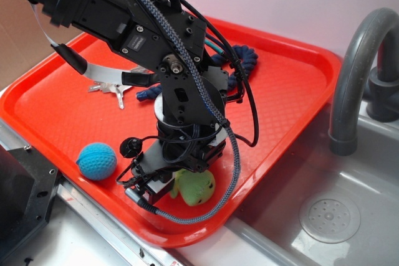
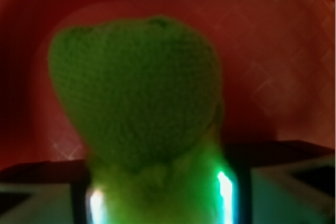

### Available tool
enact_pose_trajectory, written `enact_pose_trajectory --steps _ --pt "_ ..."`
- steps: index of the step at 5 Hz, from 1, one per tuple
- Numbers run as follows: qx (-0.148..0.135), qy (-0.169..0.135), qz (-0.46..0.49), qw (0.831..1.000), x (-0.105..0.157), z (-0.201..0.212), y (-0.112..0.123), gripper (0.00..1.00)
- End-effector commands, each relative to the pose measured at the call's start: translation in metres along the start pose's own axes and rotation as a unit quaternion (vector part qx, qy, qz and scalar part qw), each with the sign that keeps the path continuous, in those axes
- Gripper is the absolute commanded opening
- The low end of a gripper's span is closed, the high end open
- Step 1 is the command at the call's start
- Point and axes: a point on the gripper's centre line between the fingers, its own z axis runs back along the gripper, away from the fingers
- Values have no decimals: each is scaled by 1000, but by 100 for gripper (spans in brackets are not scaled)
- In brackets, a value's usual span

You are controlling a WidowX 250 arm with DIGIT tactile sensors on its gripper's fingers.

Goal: Grab the green animal.

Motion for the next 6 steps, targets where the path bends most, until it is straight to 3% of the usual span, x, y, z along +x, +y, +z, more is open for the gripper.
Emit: enact_pose_trajectory --steps 1,2,3,4,5,6 --pt "73 -117 246 959 -62 74 4 0" --pt "74 -111 366 921 -93 117 -2 0" --pt "50 -158 478 862 -121 146 -19 0" --pt "-41 -216 578 786 -146 159 -33 0" --pt "-54 -214 673 706 -143 161 -30 0" --pt "-34 -161 759 630 -130 155 -23 0"
